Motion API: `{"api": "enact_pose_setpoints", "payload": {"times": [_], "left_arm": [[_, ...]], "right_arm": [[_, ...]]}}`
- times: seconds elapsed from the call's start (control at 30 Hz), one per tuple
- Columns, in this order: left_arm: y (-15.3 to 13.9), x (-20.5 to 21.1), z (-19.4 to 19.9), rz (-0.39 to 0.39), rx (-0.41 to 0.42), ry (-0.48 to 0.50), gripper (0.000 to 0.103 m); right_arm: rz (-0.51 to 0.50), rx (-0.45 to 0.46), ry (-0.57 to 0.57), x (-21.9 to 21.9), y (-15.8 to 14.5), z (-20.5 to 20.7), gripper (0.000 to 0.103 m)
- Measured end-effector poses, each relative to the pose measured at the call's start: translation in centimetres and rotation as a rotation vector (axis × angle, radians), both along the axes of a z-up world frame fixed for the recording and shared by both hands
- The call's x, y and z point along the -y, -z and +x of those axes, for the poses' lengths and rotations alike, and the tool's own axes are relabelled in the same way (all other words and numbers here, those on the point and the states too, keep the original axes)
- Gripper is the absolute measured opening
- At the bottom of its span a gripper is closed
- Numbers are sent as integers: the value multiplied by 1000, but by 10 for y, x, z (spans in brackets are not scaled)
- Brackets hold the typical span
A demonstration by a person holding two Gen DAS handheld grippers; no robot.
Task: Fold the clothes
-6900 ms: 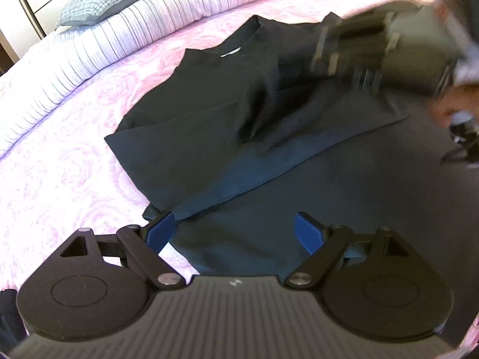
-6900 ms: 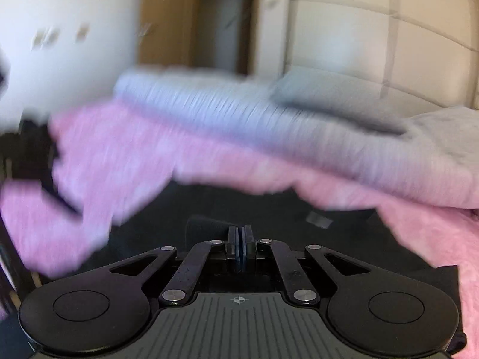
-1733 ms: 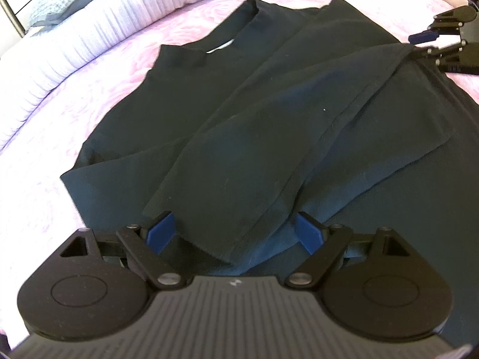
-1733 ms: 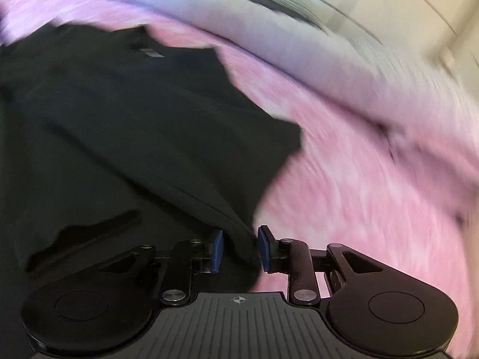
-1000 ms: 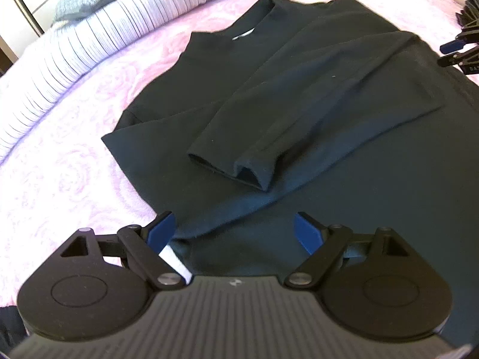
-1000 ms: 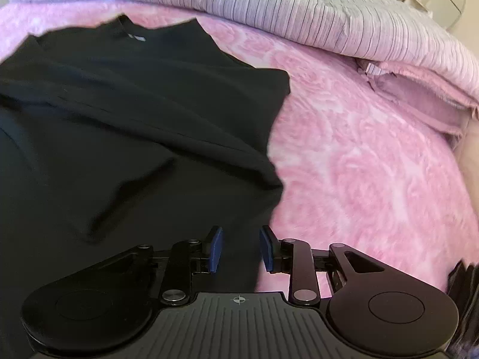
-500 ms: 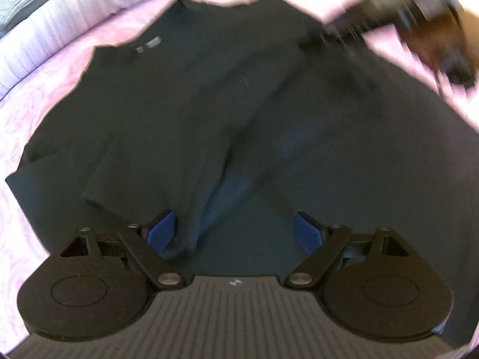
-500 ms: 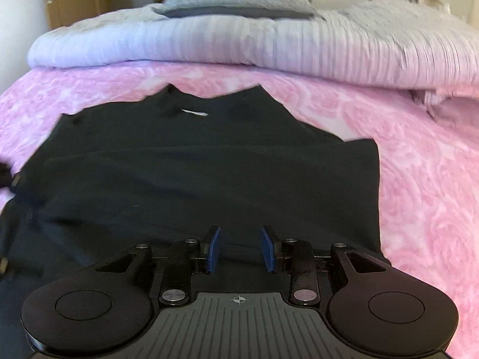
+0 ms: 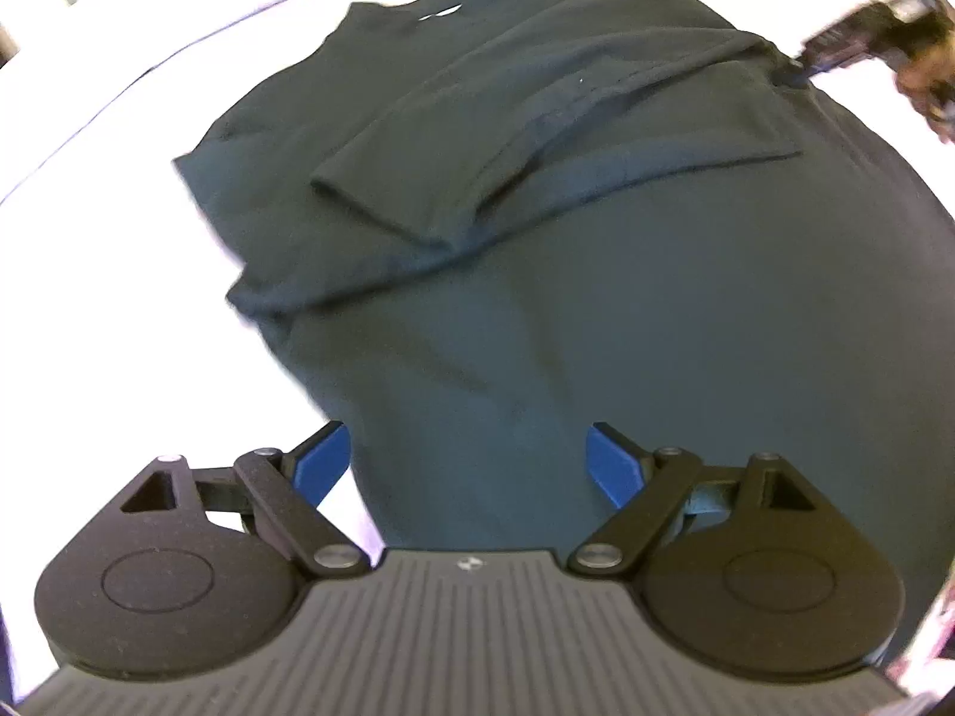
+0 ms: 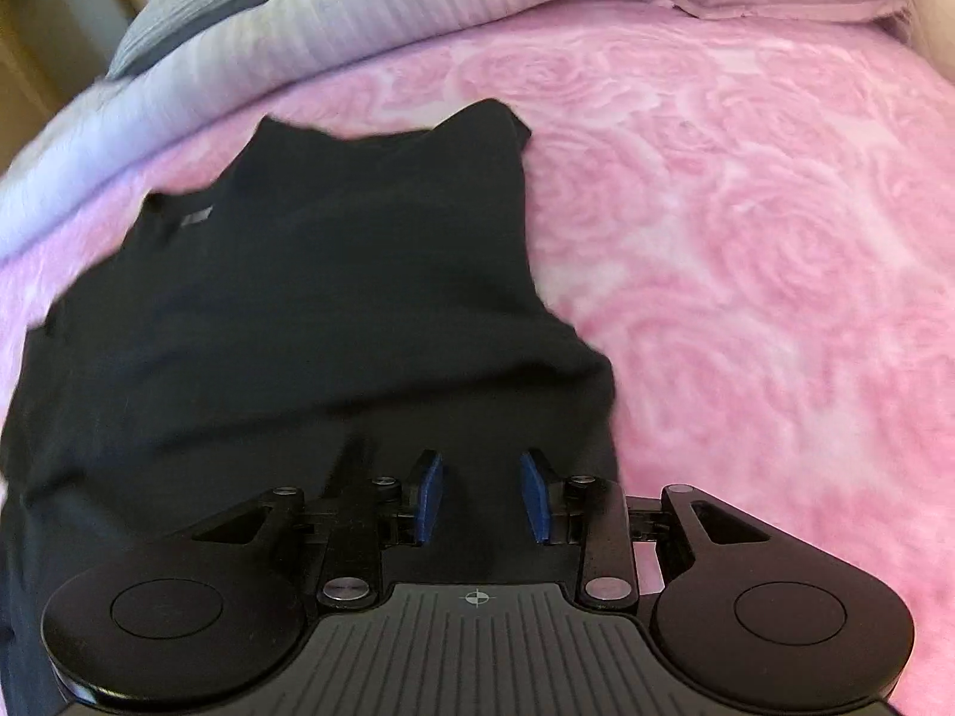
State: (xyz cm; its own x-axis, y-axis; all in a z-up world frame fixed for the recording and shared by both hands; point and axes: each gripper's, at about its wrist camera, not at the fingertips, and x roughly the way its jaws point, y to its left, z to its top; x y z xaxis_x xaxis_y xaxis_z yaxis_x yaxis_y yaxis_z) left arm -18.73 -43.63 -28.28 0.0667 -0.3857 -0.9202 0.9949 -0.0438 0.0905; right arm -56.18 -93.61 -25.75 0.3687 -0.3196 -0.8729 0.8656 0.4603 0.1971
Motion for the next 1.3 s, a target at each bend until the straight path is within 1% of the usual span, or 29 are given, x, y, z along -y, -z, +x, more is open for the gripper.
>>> {"api": "enact_pose_setpoints", "payload": {"times": [0.07, 0.17, 0.27, 0.3, 0.33, 0.4, 0.5, 0.57, 0.63, 0.77, 0.87, 1.0, 1.1, 1.2, 1.3], "left_arm": [[-7, -16, -8, 12, 7, -43, 83], [-19, -40, -27, 26, 11, -97, 83], [-32, -63, -46, 30, 12, -153, 83], [-35, -71, -52, 33, 9, -171, 84], [-37, -78, -56, 38, 8, -179, 84], [-41, -90, -64, 52, 10, -179, 84], [-45, -105, -77, 79, 34, -144, 84], [-48, -115, -83, 91, 45, -124, 84], [-51, -123, -89, 103, 52, -118, 84], [-65, -140, -104, 87, 97, -55, 84], [-69, -159, -115, 64, 137, 22, 84], [-64, -186, -129, 62, 183, 146, 84], [-59, -202, -136, 88, 182, 191, 83], [-58, -213, -148, 89, 208, 231, 83], [-40, -209, -152, 95, 231, 268, 83]], "right_arm": [[0, -17, -45, -15, -8, -11, 37], [2, -41, -130, -42, -20, -23, 45], [-6, -73, -219, -69, -32, -34, 53], [-7, -84, -247, -78, -35, -38, 58], [-8, -95, -275, -86, -37, -42, 61], [-24, -124, -311, -100, -41, -53, 64], [-33, -182, -363, -125, -47, -63, 65], [-52, -224, -391, -142, -56, -65, 65], [-62, -245, -405, -158, -66, -69, 65], [-72, -254, -419, -187, -87, -79, 65], [-124, -291, -505, -217, -97, -90, 65], [-198, -377, -649, -262, -93, -106, 65], [-209, -419, -702, -288, -88, -112, 65], [-224, -445, -747, -305, -85, -115, 65], [-256, -471, -835, -320, -76, -113, 65]]}}
